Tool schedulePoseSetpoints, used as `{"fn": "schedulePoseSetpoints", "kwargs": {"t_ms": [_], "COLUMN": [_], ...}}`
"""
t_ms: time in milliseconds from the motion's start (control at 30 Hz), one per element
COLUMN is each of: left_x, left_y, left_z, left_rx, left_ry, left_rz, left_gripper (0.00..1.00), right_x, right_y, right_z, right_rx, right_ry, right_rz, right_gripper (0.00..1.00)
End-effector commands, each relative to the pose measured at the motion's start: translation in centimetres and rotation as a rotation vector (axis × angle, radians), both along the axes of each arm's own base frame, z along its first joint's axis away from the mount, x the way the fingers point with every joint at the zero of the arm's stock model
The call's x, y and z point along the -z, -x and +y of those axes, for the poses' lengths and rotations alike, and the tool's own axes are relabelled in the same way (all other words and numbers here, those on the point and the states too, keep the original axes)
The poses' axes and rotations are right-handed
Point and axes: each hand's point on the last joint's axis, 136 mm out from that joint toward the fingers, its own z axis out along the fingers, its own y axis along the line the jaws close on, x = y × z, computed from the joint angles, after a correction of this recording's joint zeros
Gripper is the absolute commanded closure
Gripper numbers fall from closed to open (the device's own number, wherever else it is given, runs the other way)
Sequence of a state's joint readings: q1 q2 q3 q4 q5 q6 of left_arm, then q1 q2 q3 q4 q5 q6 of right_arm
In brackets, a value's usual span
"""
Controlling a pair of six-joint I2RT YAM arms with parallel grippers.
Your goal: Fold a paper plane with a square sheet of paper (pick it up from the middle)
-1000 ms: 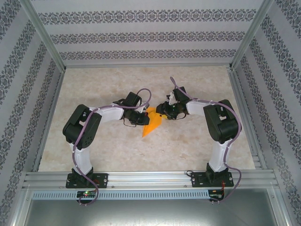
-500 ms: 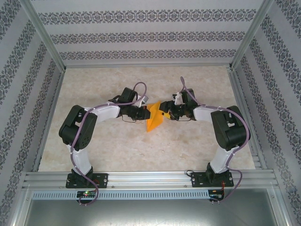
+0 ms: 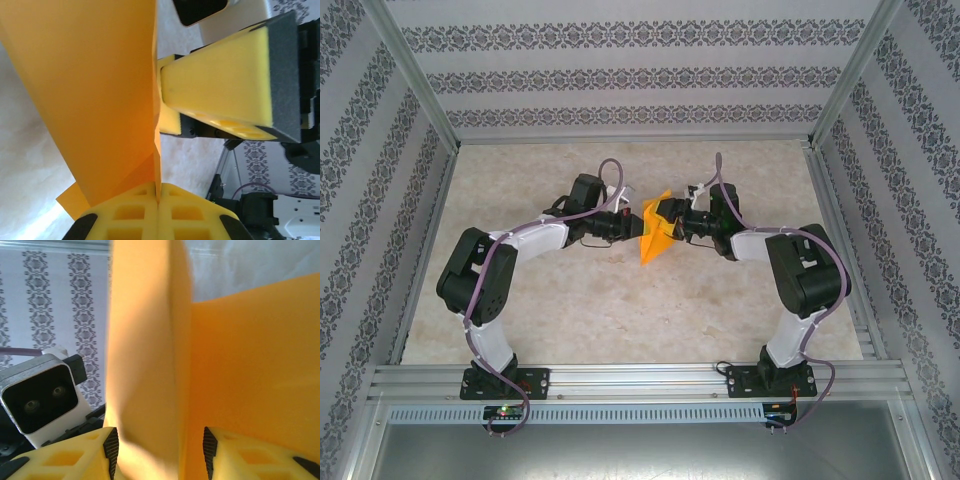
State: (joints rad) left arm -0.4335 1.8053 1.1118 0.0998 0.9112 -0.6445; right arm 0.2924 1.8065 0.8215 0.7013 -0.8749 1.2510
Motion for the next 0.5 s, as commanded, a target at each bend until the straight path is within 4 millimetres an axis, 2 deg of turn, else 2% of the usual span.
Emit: {"fn": "schedulePoseSetpoints", "kwargs": {"t_ms": [0,167,333,433,467], "left_x": [-2.61,-2.26,-2.23,-2.59,-2.67], "left_y": [-0.32,-0.29,-0.52,-0.47,-0.41], "left_z": [0.11,0.55,0.89,0.95,1.02], "left_rx": [-0.002,-0.017,-0.030,-0.032,-0.034], "left_ry": [0.074,0.078,0.081,0.087,0.085], "left_rz": [-0.045,-0.034,-0.031,-0.035,-0.036], "left_gripper": [1.00,1.00,0.93,0.84,0.78], "right_x": [-1.78,-2.03,-2.03,-2.07,-2.09], "right_y": [0.35,0.69,0.87,0.97,0.93], "right_z": [0.91,1.12,1.18,1.25,1.14], "right_rx": [-0.029,-0.034,-0.039,-0.043,-0.039], "right_ry": [-0.096,-0.095,-0.086,-0.084,-0.083], "right_rz": [-0.036,-0.040,-0.041,-0.041,-0.040], "right_gripper": [0.56,0.66,0.79,0.86,0.88]}}
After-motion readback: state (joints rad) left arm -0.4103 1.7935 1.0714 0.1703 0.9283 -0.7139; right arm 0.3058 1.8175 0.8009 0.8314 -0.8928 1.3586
